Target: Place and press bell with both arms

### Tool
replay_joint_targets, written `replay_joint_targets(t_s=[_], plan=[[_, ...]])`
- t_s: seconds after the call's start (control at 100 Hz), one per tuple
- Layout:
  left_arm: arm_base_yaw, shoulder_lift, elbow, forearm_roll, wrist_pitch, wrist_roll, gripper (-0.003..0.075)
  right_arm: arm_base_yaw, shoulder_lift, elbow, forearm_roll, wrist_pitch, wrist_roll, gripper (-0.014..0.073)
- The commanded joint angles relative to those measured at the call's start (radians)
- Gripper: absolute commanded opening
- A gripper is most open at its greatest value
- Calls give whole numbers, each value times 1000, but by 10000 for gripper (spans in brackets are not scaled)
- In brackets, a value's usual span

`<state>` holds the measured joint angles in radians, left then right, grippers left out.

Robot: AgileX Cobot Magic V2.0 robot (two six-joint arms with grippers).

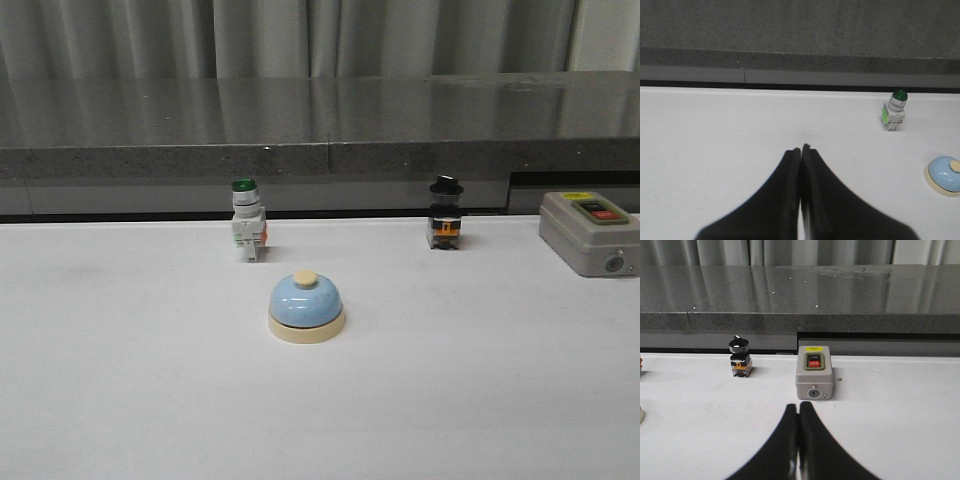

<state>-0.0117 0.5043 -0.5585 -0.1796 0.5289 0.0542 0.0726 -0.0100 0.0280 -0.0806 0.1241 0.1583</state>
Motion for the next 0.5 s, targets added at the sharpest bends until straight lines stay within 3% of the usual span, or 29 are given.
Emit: replay_joint_targets(t_s=[0.0,0.49], plan=[[3,-77,18,-20,-89,-9,-19,-7,-15,-1,-11,-77,-5,-68],[3,-389,239,-20,-140,-7,-19,-7,-15,-1,-11,-77,-5,-68]])
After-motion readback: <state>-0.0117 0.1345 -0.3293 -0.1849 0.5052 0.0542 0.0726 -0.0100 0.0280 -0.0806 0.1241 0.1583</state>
